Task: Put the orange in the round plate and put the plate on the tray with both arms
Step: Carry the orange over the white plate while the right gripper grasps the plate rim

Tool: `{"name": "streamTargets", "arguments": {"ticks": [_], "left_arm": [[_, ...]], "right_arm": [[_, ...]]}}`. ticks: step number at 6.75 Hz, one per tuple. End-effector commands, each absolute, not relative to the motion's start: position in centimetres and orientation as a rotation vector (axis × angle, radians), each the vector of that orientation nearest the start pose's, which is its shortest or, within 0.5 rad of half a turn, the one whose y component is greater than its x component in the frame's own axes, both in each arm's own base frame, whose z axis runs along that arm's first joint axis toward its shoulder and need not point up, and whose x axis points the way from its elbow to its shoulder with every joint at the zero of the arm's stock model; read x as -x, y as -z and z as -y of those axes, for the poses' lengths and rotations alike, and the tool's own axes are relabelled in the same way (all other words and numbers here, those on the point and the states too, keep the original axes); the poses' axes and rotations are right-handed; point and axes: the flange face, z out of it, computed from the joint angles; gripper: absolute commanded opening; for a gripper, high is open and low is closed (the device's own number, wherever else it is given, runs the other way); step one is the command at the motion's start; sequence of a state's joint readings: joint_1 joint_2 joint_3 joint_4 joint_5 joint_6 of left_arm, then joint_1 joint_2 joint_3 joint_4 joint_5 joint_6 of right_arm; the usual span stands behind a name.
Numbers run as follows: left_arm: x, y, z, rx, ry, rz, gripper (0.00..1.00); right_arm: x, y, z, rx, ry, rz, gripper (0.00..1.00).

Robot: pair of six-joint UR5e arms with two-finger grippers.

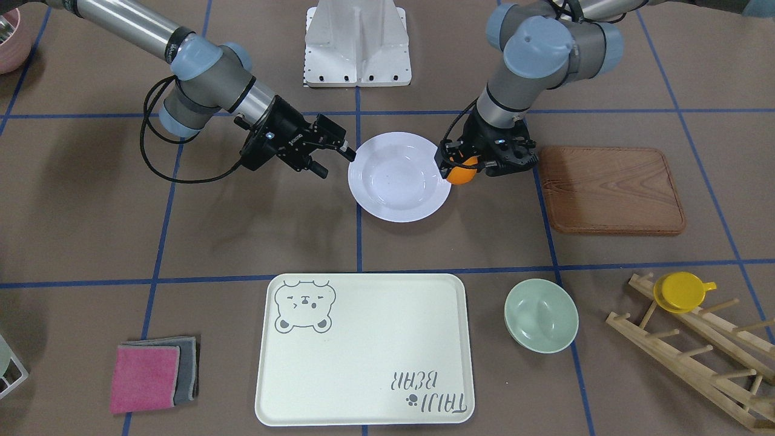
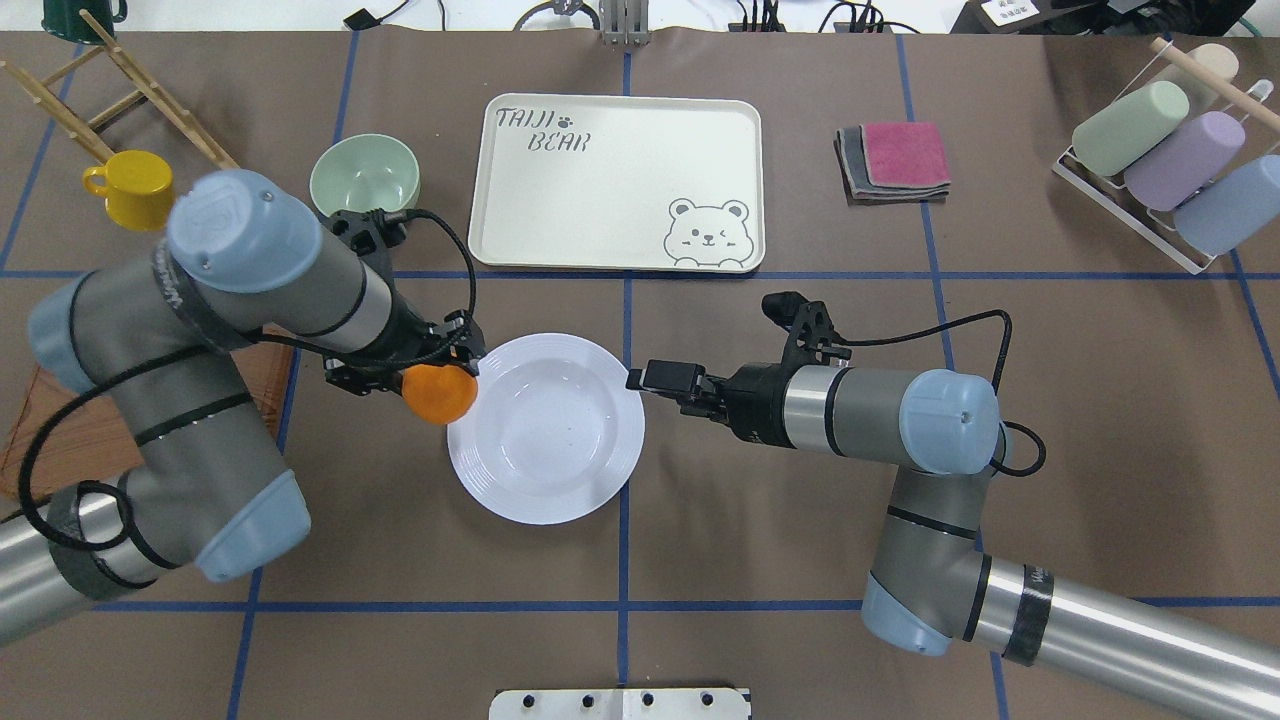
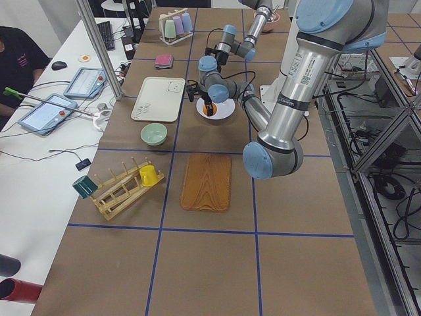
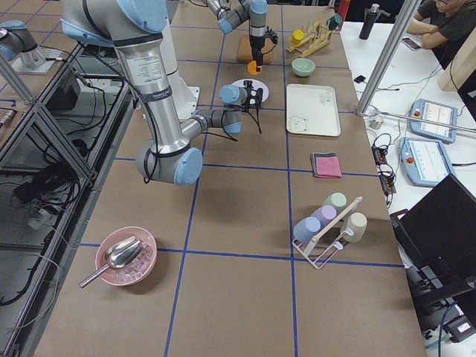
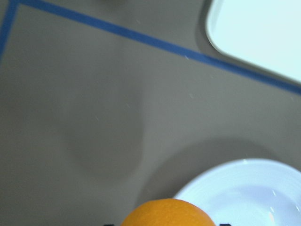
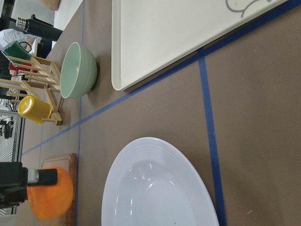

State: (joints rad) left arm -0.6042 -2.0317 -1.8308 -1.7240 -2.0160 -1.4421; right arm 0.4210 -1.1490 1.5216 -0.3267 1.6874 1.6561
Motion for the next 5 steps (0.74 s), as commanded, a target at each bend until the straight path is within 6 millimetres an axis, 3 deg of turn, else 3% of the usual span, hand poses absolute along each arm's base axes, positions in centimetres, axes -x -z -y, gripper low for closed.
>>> {"name": "streamTargets", "arguments": {"ticks": [1,4,5], "left_arm": [[-49.7,-24.5,39.2,0.084,0.219,-0.952,0.68],[-51.7,-24.6,40.1,0.088,0.213,-0.948,0.76],[-51.8,-24.6,40.3,0.07,0.205,-0.978,0.97]], "right_arm": [[54.0,-31.0,36.1,-0.165,-0.283,1.597,1.0],[55.1,-30.3,35.1,-0.153,-0.28,1.604,1.0],[55.7,-30.4,34.4,-0.164,-0.293,1.601,1.0]]}}
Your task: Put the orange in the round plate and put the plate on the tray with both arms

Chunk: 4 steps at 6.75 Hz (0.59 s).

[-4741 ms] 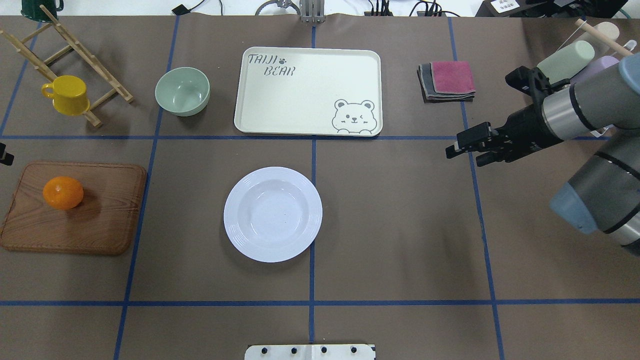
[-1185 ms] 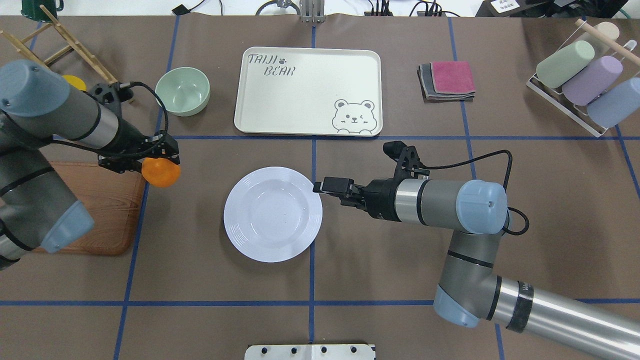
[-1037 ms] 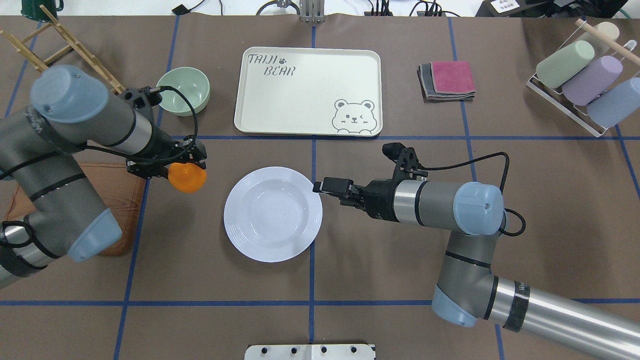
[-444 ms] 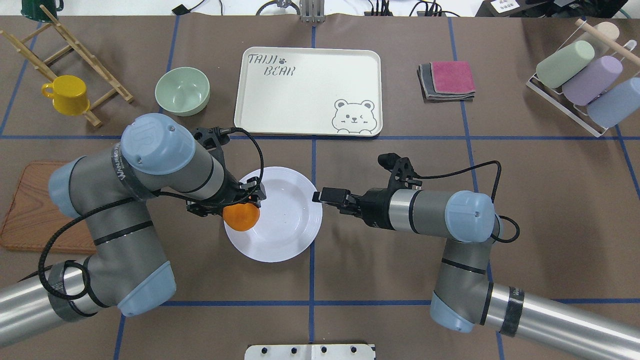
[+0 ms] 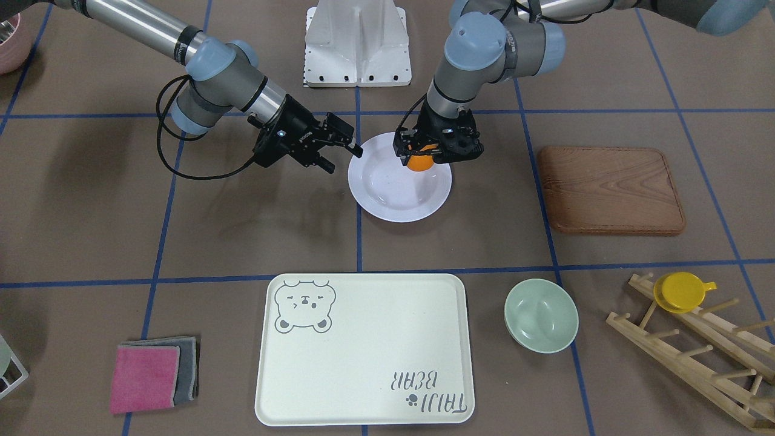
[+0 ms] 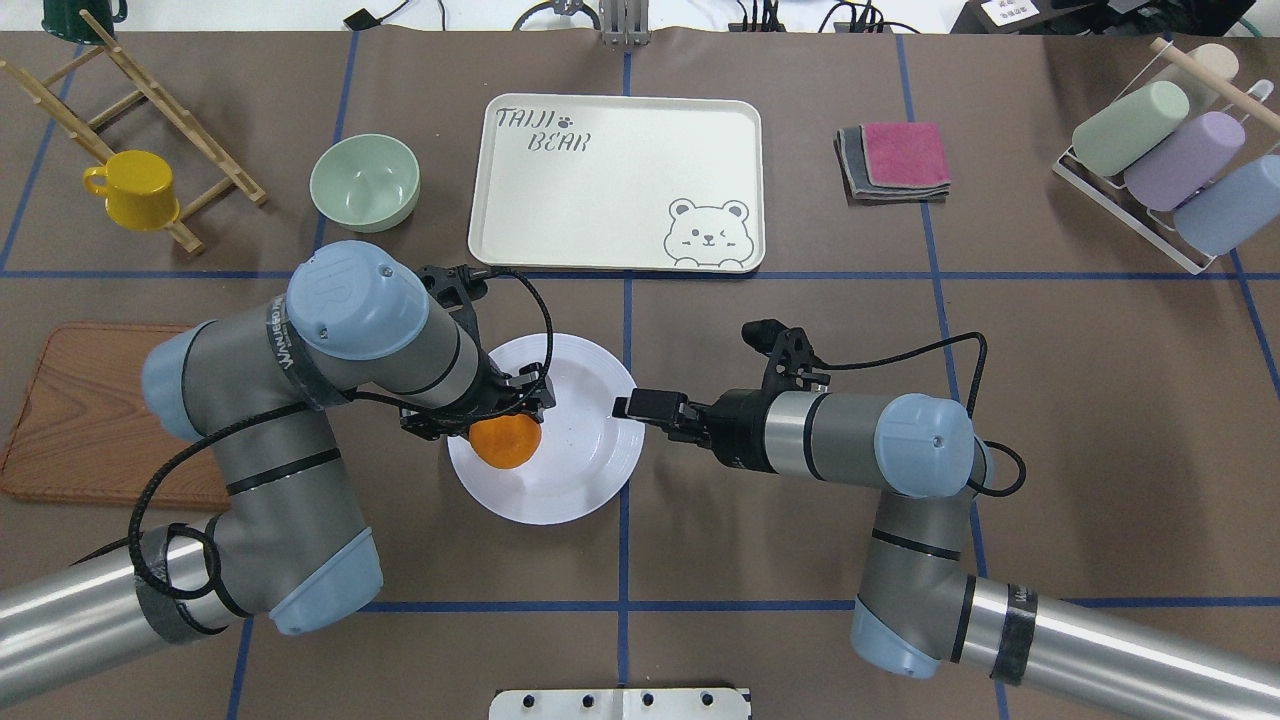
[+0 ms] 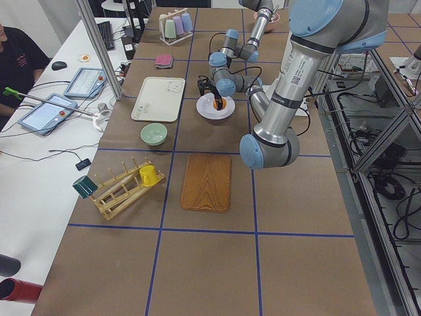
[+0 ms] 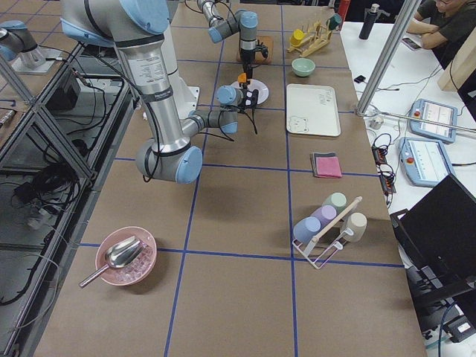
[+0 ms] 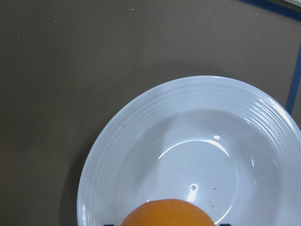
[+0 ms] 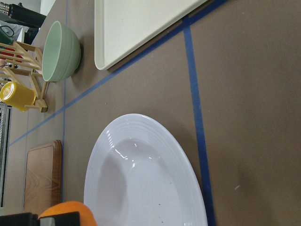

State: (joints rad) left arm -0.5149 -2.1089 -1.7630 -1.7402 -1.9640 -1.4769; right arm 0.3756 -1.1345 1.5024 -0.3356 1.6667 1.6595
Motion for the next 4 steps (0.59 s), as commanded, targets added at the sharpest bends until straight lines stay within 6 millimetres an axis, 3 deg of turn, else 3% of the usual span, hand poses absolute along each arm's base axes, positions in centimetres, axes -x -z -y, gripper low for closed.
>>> {"name": "streamTargets", "arguments": {"ticks": [1,2,4], "left_arm": [[-51.7,-24.8,40.3,0.069,0.201,-0.976,0.98],[-51.5,-25.2,40.6,0.067,0.207,-0.97,0.98],[-50.8,-25.1,41.3,0.058,0.218,-0.973,0.98]], "right_arm": [[56.3,-30.8,34.5,-0.164,-0.296,1.59,1.0],[57.5,-31.7,34.9,-0.164,-0.299,1.567,1.0],[58.0,-30.7,35.0,-0.172,-0.305,1.579,1.0]]}}
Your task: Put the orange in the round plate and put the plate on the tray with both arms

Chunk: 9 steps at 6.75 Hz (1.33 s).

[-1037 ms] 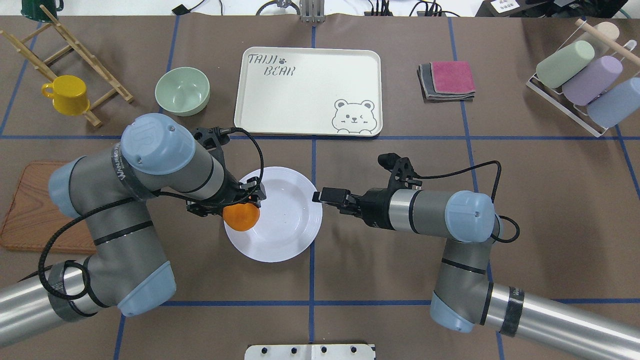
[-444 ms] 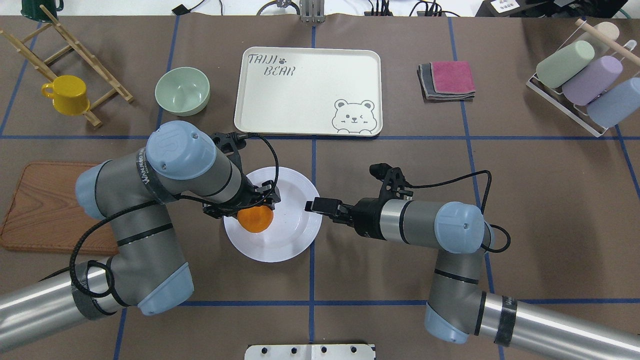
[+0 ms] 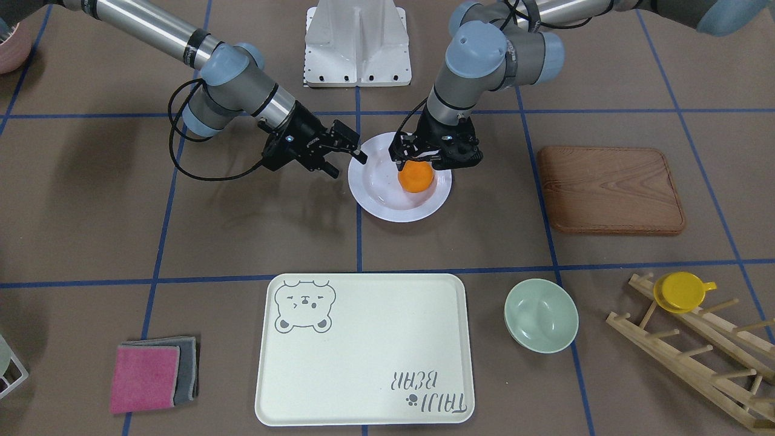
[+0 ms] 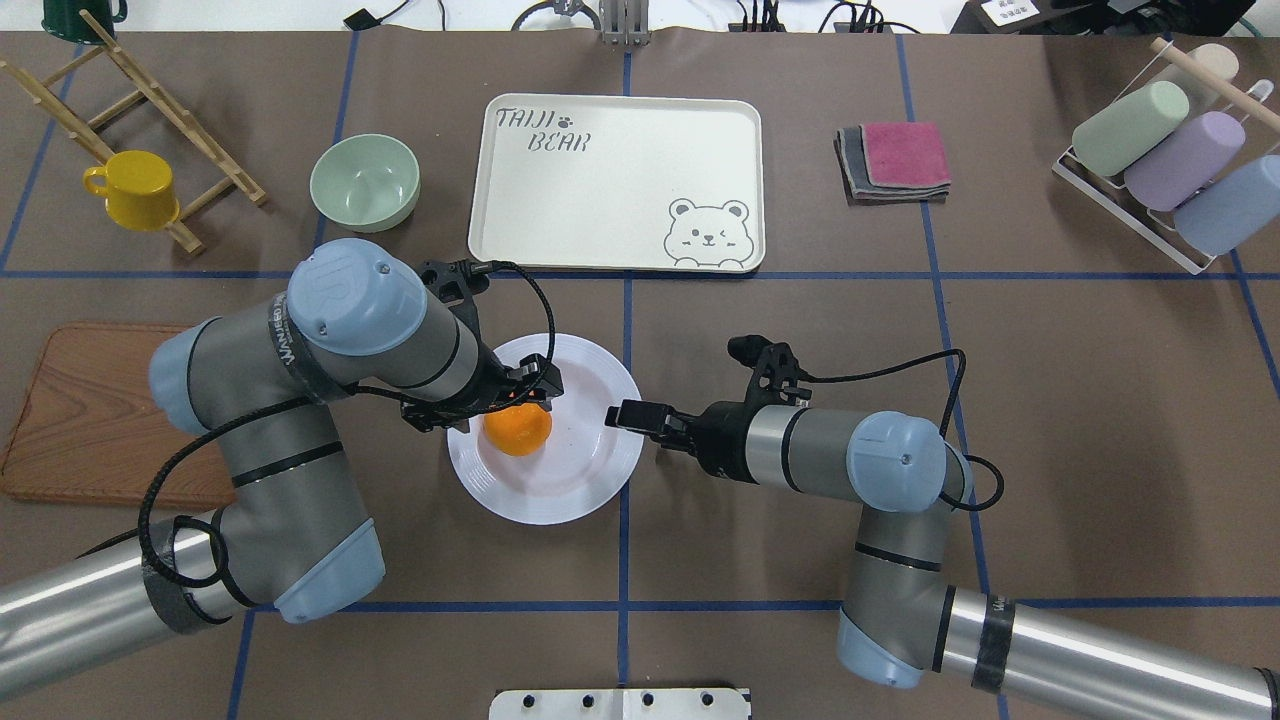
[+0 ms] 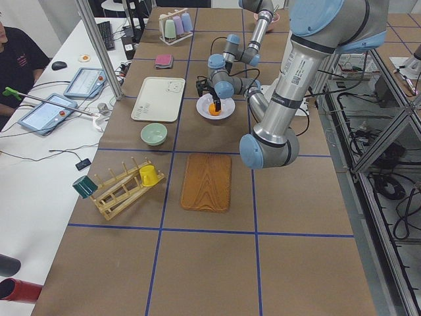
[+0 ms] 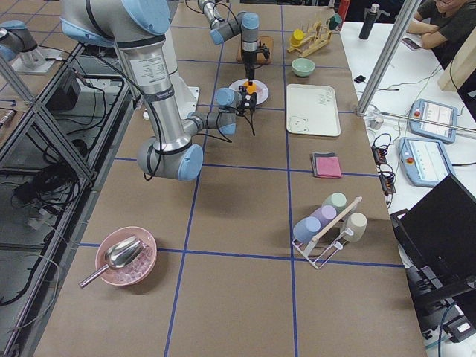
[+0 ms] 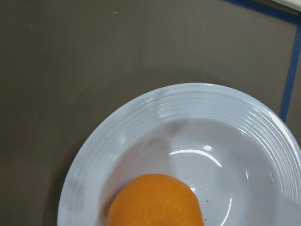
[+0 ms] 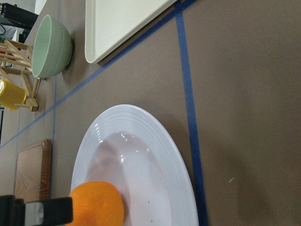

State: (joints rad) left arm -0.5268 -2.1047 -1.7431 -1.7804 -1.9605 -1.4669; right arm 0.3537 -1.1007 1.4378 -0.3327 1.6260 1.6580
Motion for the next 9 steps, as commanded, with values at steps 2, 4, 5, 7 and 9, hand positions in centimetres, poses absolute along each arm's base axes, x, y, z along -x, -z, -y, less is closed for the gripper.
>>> {"name": "streamTargets", "arguments": {"ticks": [2,4,5,7,9], "left_arm": [[-49.4,-25.2,42.5,0.033,0.203,-0.976,0.98],[-49.0,-25.6,42.9,0.033,0.208,-0.972,0.98],[-49.0,-25.6,42.9,0.033,0.208,-0.972,0.98],[-48.4,-25.6,43.5,0.025,0.22,-0.972,0.97],[-47.5,-25.7,44.4,0.003,0.21,-0.97,0.97]], "right_arm": [[58.9,-30.0,35.0,-0.171,-0.316,1.583,0.99],[60.1,-29.6,34.8,-0.178,-0.326,1.582,0.95],[60.1,-29.3,34.9,-0.175,-0.329,1.588,0.77],[60.2,-28.1,34.9,-0.139,-0.363,1.617,0.2],[59.1,-26.1,35.7,-0.103,-0.417,1.696,0.13]]}}
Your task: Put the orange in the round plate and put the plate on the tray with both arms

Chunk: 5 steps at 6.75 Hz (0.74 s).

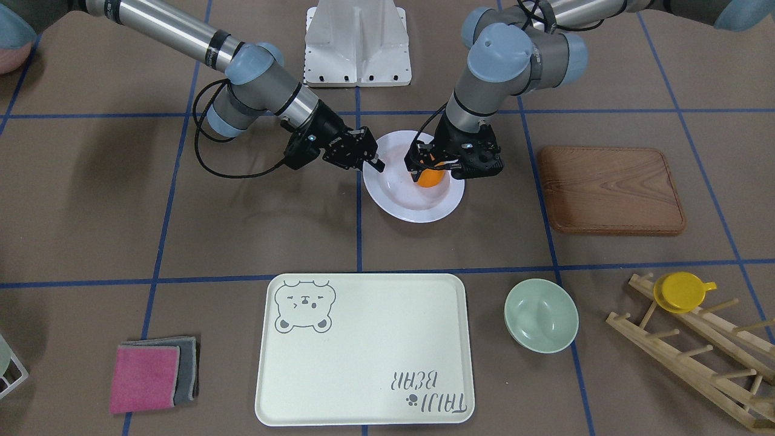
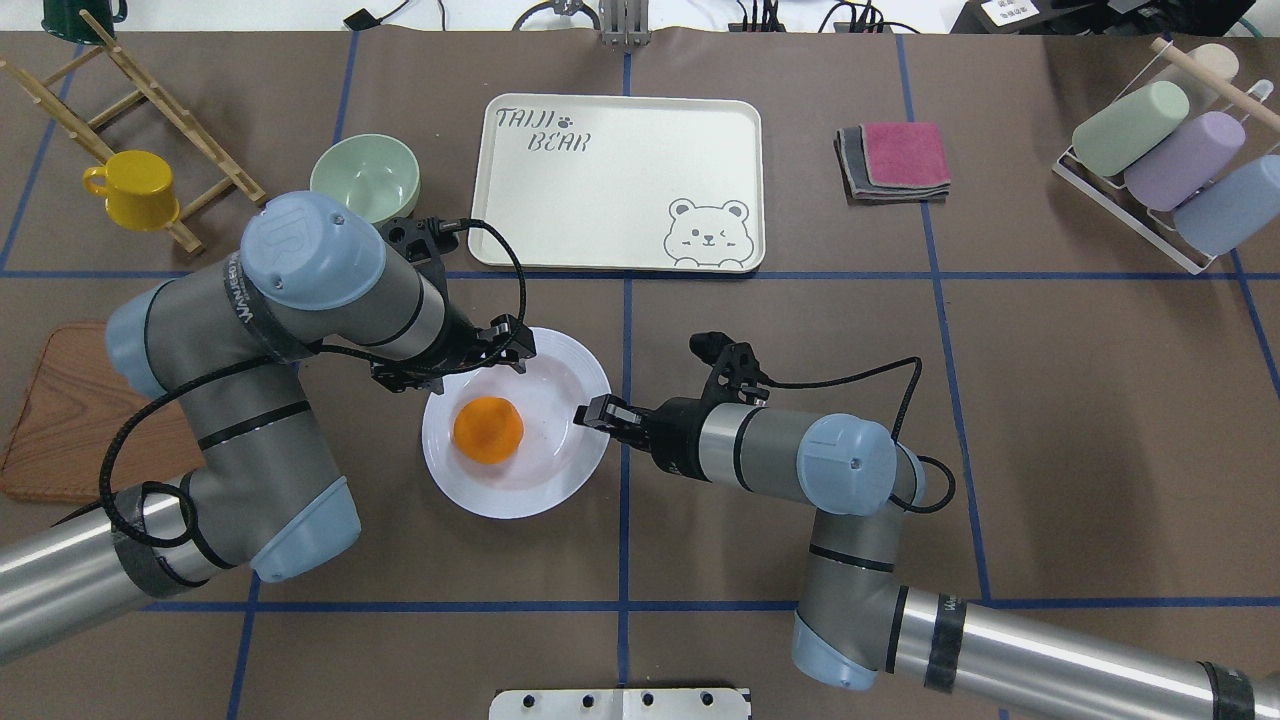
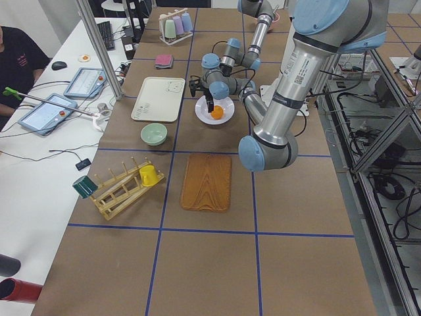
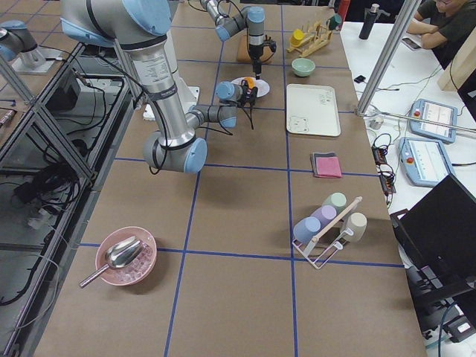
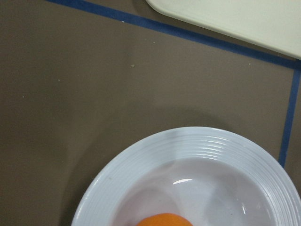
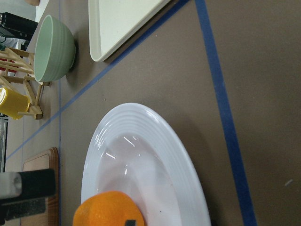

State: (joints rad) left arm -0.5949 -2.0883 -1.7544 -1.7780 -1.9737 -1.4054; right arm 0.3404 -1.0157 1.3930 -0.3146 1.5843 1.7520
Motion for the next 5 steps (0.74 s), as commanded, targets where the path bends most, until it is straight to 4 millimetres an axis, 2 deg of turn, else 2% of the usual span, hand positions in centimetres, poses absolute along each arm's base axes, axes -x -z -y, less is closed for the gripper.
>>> {"name": "streamTargets", "arguments": {"ticks": [1,2,3,4,5], "left_arm": [[-46.5,-26.1,44.4,-0.004,0.208,-0.97,0.97],[-43.9,-25.9,45.2,-0.003,0.173,-0.994,0.97],[-40.6,-26.0,47.4,0.027,0.148,-1.026,0.97],[-37.0,-27.1,47.9,-0.013,0.128,-1.028,0.97],[-32.8,-29.7,47.8,-0.079,0.077,-1.001,0.97]], "right_arm": [[58.7,-25.7,36.1,-0.076,-0.449,1.726,0.07],[58.6,-25.2,36.3,-0.077,-0.451,1.734,0.0],[58.6,-24.8,36.5,-0.08,-0.455,1.741,0.0],[58.2,-24.4,37.1,-0.076,-0.493,1.751,0.0],[57.7,-23.7,38.2,-0.087,-0.525,1.765,0.0]]}}
